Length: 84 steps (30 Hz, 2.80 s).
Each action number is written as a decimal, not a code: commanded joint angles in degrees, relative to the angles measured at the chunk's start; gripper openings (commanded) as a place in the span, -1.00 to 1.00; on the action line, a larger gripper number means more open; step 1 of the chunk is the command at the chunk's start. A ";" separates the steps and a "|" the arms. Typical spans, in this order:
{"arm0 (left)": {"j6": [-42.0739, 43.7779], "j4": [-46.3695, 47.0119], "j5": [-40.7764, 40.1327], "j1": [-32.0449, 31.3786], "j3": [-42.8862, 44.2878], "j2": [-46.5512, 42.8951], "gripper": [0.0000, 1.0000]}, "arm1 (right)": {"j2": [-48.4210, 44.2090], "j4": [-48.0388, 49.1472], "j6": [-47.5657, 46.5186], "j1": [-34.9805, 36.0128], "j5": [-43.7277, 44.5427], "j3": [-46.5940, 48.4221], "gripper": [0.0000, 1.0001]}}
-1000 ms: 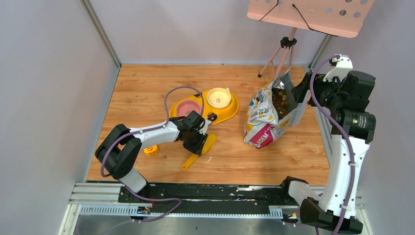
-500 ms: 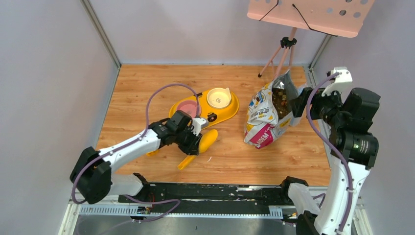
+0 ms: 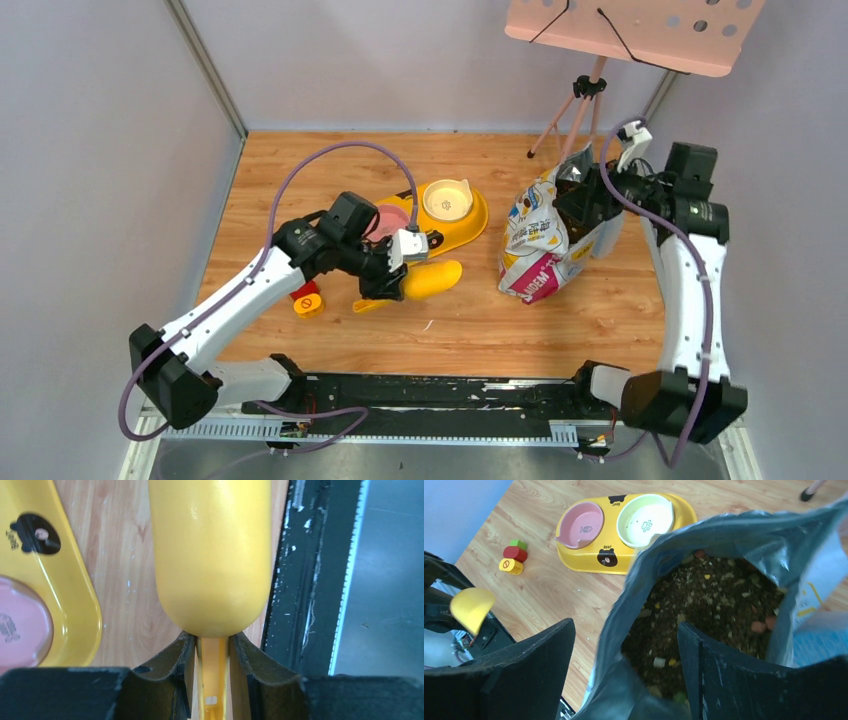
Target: Serve the pet food
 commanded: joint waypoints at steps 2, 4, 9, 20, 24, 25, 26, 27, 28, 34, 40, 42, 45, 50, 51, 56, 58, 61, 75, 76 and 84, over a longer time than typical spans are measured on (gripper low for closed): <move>7.50 -7.23 11.08 0.08 8.97 3.70 -1.00 | 6.21 8.00 -2.40 8.10 -1.23 6.56 0.51; 7.76 -8.12 13.15 0.13 13.05 5.56 -1.00 | 6.78 8.57 -6.50 15.37 3.95 7.56 0.50; 9.59 -15.73 20.08 1.05 22.70 13.31 -1.00 | 3.63 10.46 -22.42 34.30 18.07 1.77 0.53; 11.45 -25.93 24.97 8.10 30.82 20.98 -1.00 | -6.31 19.97 -44.43 44.27 22.40 -7.44 0.58; 11.45 -25.36 21.88 8.16 30.20 18.35 -1.00 | -6.21 18.42 -42.54 45.54 23.61 -2.24 0.58; 11.62 -25.58 21.74 8.12 30.04 17.88 -1.00 | -5.92 17.34 -41.06 45.62 23.55 -0.64 0.58; 11.70 -25.59 21.77 8.16 29.44 17.68 -1.00 | -5.48 16.28 -39.12 45.74 23.54 0.95 0.59; 11.66 -25.59 21.99 8.10 29.13 17.47 -1.00 | -4.85 14.57 -37.30 45.81 23.14 2.68 0.58; 11.58 -25.73 22.60 8.14 28.73 17.43 -1.00 | -4.07 11.74 -37.26 46.02 22.28 4.22 0.58; 18.53 -33.47 23.89 8.13 32.28 20.87 -1.00 | -6.31 9.91 -56.28 50.58 26.93 -4.21 0.61; 23.39 -43.41 25.23 8.44 37.96 28.63 -1.00 | -4.40 15.31 -63.36 53.70 28.10 -7.55 0.59; 23.18 -43.62 25.64 8.45 38.20 29.33 -1.00 | -4.68 16.75 -64.24 55.00 27.73 -8.42 0.57; 22.66 -43.66 26.22 8.51 37.96 29.72 -1.00 | -6.09 20.51 -64.68 57.67 27.06 -11.60 0.53; 22.27 -43.69 28.39 8.57 36.43 29.99 -1.00 | -8.26 25.67 -65.81 64.31 29.90 -18.06 0.42; 22.36 -43.70 29.03 8.59 36.05 30.02 -1.00 | -8.39 26.80 -65.84 64.92 30.30 -19.15 0.37; 22.13 -43.78 31.14 9.01 34.54 30.72 -1.00 | -7.56 41.84 -68.19 66.74 34.02 -26.83 -0.01; 21.51 -43.77 32.35 9.84 33.95 31.18 -1.00 | -6.93 45.46 -69.17 67.09 34.67 -27.89 -0.20; 20.81 -43.75 35.18 11.22 33.55 31.97 -1.00 | -6.39 47.43 -69.12 67.11 34.06 -27.99 -0.50; -5.00 -19.86 30.71 26.90 39.20 22.15 0.50 | -2.81 27.47 -31.27 63.35 39.85 -13.73 -1.00; -7.68 -15.61 29.05 27.51 37.66 19.99 0.56 | -2.14 26.20 -27.33 62.44 39.57 -12.04 -1.00; -31.68 22.77 12.91 28.32 20.15 0.56 0.94 | 8.32 15.22 5.22 47.89 25.47 6.68 -1.00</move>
